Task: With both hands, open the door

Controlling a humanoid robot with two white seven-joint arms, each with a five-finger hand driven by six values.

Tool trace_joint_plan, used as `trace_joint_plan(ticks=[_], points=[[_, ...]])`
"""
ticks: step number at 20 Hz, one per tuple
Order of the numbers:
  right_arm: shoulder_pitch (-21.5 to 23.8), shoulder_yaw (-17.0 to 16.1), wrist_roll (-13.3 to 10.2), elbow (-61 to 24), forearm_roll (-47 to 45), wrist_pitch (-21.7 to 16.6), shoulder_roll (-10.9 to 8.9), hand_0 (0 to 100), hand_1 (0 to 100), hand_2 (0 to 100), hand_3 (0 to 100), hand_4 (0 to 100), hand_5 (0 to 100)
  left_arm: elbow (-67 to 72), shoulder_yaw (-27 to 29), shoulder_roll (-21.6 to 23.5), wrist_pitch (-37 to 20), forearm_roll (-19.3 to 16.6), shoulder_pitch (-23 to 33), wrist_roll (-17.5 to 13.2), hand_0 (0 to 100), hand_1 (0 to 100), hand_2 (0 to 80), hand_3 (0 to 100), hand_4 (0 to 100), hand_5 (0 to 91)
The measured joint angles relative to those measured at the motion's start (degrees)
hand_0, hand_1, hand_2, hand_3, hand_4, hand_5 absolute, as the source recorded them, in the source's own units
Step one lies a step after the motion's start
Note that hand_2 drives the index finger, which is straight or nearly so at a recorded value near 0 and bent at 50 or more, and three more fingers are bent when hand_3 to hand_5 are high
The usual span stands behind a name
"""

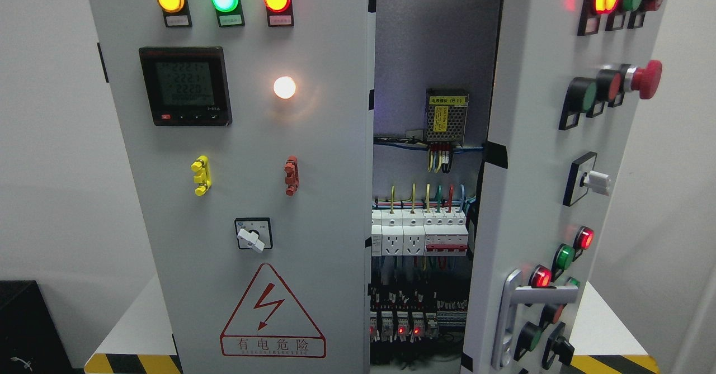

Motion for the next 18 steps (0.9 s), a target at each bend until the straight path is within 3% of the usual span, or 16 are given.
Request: trace_joint_plan(ticks=[12, 18], points=[[0.0, 0.0, 0.0, 0.0, 0.0, 0.0, 0.0, 0, 0, 0, 0, 0, 0, -1.1, 0.1, 0.3, 0.4, 0.1, 0.2, 0.0, 0, 0, 0.0, 0, 0, 0.0], [0.0, 0.0, 0.0, 0.0, 0.0, 0.0, 0.01, 0, 0, 0, 0, 0, 0, -6.5, 0.1, 1.6, 0.9, 0.2, 2.9, -0.1, 0, 0, 0.0, 0, 0, 0.0]])
